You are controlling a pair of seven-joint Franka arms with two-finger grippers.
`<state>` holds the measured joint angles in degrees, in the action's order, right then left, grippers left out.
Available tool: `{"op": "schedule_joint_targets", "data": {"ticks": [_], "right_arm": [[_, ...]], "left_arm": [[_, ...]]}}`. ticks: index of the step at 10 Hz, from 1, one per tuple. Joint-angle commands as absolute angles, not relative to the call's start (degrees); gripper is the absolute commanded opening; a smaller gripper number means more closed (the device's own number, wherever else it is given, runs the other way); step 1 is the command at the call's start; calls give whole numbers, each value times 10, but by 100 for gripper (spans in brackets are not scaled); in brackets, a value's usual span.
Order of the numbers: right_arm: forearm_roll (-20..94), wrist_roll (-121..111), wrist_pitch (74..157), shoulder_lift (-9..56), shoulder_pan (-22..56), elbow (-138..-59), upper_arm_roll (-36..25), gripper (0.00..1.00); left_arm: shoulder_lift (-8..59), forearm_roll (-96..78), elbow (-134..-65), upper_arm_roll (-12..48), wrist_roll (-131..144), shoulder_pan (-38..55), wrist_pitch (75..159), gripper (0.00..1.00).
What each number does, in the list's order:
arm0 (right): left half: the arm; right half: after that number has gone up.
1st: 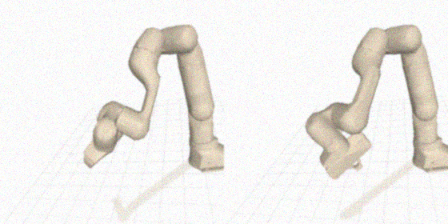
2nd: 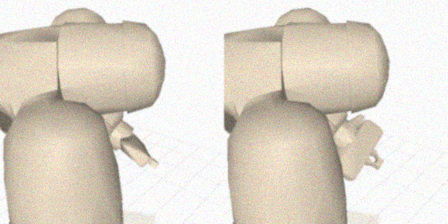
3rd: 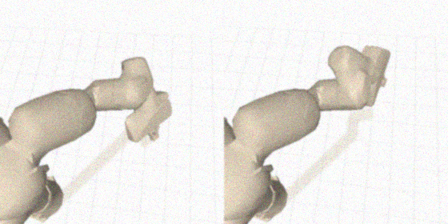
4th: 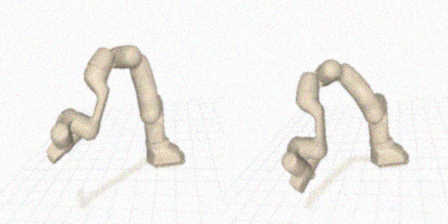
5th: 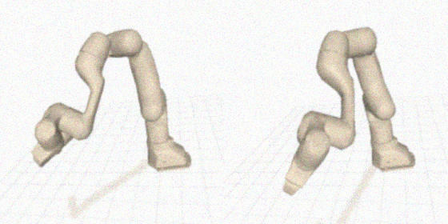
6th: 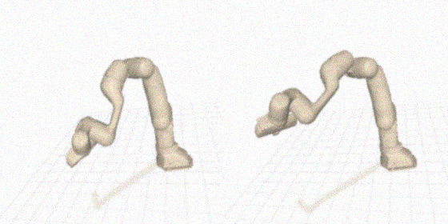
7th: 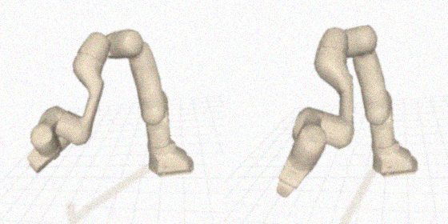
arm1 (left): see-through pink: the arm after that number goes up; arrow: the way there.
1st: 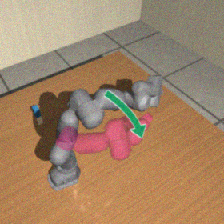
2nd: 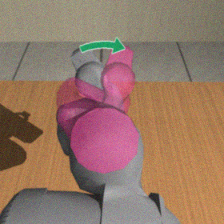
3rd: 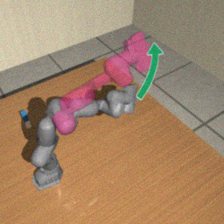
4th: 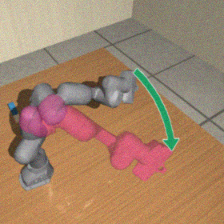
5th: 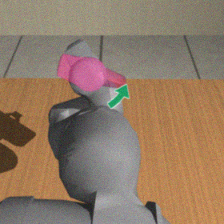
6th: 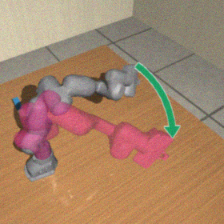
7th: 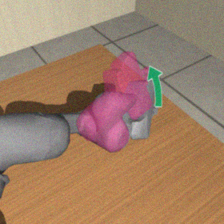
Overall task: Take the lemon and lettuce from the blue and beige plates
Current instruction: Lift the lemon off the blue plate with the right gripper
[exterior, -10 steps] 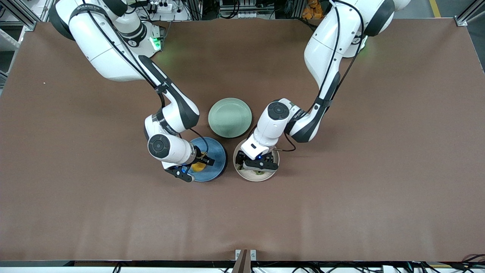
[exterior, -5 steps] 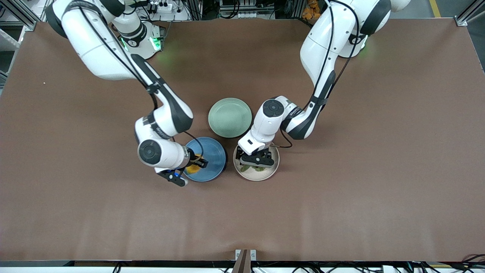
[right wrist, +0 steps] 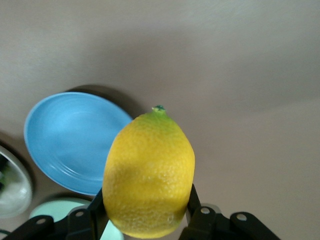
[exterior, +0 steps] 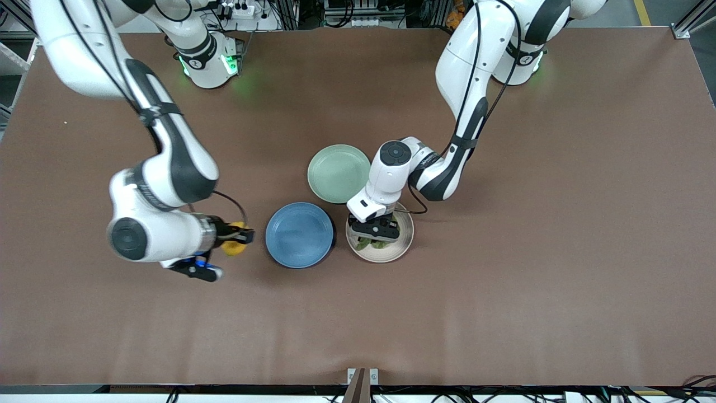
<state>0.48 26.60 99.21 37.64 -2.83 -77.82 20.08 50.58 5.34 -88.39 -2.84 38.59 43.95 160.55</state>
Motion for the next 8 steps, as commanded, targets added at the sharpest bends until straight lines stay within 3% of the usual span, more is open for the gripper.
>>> {"op": "schedule_joint_targets", "data": {"ticks": [1,3,6,8], "right_arm": [[-11,167,1006,314,-81,-867,209,0],[-13,82,1104,257,-107,-992,181,0],[-11,30,1225,243,-122,-1094,164,0],[-11,19,1263,246,-123,-1128,149,0]], "left_arm": [[501,62,-892,-41,402,449,1581,21],[496,61,-885,-41,444,456,1578,1],[462,61,-837,-42,494,468,1432,0],[379,58,-837,-41,533,454,1365,0]]}}
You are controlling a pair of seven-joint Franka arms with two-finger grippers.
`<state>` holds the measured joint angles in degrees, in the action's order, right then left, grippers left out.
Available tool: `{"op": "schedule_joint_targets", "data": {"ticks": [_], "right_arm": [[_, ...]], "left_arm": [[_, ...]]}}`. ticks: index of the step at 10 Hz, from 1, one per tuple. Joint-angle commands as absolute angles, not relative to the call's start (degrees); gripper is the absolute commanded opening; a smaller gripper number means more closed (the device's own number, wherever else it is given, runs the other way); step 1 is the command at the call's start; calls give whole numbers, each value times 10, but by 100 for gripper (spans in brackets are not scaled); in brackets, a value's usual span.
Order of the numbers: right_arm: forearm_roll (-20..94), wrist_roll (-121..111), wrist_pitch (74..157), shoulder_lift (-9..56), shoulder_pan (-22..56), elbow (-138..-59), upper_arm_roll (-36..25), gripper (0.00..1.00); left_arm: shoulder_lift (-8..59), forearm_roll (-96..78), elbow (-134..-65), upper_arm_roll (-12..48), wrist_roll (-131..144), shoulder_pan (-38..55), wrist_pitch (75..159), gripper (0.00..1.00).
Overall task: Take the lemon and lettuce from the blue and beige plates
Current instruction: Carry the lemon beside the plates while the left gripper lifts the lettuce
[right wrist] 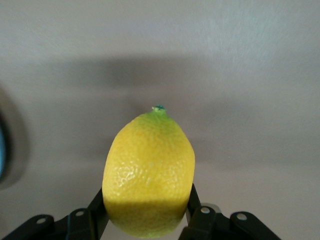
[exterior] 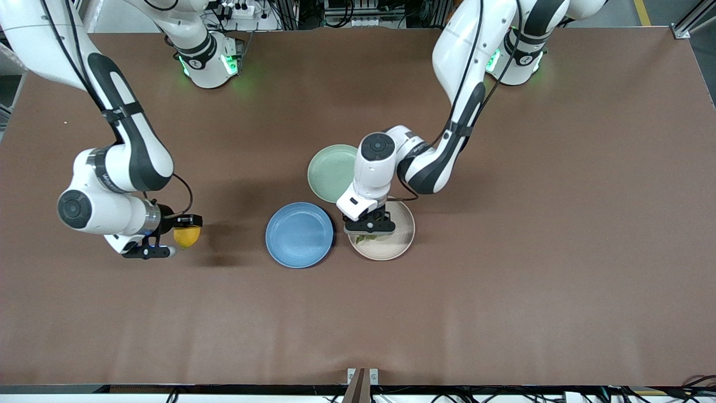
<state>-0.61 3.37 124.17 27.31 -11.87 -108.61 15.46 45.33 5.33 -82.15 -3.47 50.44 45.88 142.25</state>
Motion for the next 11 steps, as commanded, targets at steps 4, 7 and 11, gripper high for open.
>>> {"op": "schedule_joint_targets", "data": {"ticks": [4,7,11], "right_arm": [[-9,-12,1258,264,-122,-1132,133,2],[-9,-9,1257,276,-120,-1131,133,56],[-8,-11,1223,268,-121,-1101,133,100]], "left_arm": [[276,58,-840,-40,470,373,1212,0],[284,66,-852,-41,319,285,1103,0],[356,61,-865,-39,224,219,1102,0]]}}
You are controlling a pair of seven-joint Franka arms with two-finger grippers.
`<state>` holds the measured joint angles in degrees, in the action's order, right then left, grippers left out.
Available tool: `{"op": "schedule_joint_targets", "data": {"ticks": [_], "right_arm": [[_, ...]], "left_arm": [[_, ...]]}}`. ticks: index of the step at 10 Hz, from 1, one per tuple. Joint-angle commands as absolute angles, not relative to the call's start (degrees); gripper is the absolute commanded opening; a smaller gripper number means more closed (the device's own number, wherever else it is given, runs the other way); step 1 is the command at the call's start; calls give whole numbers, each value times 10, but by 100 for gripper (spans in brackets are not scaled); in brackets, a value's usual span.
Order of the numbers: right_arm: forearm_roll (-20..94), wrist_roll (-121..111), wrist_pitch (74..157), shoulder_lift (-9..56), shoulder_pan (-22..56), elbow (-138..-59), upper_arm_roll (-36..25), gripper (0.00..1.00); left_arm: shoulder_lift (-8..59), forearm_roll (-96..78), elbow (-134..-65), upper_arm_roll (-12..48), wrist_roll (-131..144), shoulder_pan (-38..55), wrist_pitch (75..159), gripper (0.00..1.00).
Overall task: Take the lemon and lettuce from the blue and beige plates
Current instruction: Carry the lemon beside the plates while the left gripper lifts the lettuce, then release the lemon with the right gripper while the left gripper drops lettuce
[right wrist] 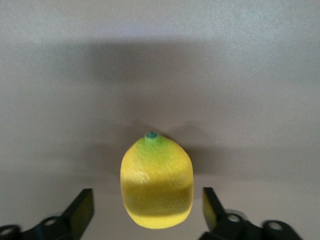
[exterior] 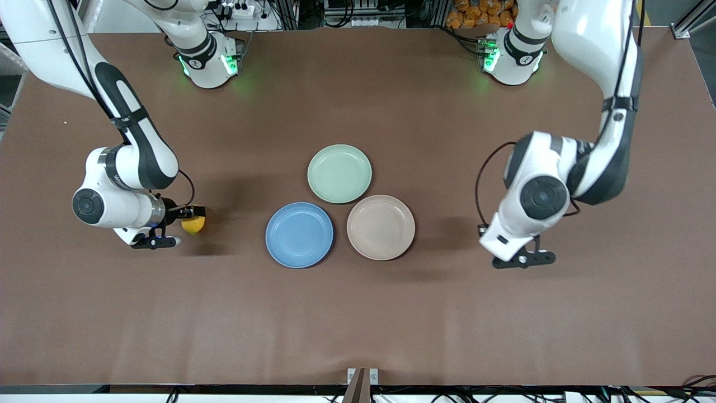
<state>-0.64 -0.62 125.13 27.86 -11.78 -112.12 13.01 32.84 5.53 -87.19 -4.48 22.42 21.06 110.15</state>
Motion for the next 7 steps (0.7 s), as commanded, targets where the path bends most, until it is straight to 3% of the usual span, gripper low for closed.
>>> {"op": "schedule_joint_targets", "data": {"ticks": [1,2,3,4,7], "right_arm": [[-4,-6,1152,267,-120,-1053,133,100],[-4,-7,1089,265,-118,-1003,133,100],[-4,-12,1071,241,-116,-986,131,100],[-5,-13,1070,216,-113,-984,123,100],[-4,-6,999,109,-112,-966,106,100]], "left_arm": [[372,57,-863,-39,225,219,1110,0],[379,56,-863,-38,225,218,1122,14],[379,58,-863,-38,225,219,1124,72],[373,61,-863,-39,221,221,1123,100],[319,68,-863,-41,219,209,1096,100]]}}
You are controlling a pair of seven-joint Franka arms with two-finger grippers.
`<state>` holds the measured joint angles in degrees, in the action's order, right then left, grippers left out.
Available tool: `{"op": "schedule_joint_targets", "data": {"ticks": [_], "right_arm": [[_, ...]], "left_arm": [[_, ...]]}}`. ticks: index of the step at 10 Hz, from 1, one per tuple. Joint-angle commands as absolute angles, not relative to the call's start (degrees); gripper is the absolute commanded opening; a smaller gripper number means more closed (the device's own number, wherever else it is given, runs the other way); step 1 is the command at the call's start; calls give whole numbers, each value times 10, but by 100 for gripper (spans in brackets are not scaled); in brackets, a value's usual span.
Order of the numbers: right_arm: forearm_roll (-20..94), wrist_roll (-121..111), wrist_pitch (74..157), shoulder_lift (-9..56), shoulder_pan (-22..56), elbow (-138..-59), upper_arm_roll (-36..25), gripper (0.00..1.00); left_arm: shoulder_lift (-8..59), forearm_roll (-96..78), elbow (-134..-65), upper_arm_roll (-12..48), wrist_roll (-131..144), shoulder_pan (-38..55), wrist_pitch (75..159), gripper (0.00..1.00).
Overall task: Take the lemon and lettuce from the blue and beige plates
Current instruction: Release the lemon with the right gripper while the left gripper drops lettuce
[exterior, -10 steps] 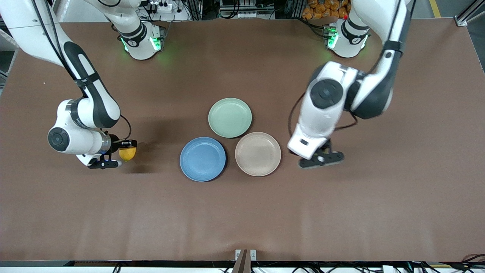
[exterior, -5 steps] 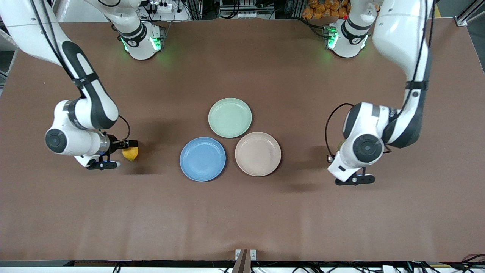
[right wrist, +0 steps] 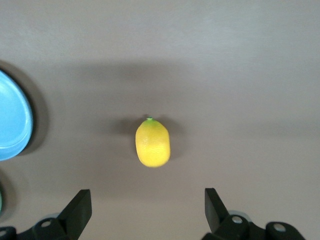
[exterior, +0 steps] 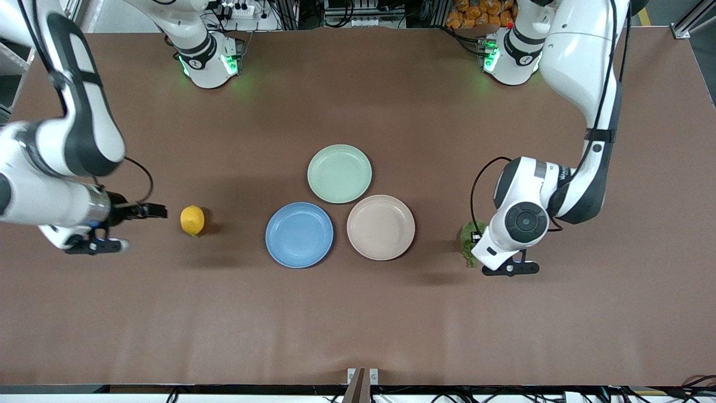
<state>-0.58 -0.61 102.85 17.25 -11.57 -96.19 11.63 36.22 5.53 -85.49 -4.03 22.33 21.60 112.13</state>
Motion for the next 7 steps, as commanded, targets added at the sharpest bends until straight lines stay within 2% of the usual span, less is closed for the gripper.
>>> {"op": "schedule_joint_targets", "data": {"ticks": [1,3,7], "right_arm": [[-4,1,958,90,-112,-936,105,100],[-4,53,895,64,-100,-894,106,100],[-4,67,861,19,-73,-896,102,100]], "left_arm": [[292,74,-862,-42,216,205,1080,100],[234,98,-861,-43,205,201,1052,100],[122,88,-839,-36,196,196,997,100]]}}
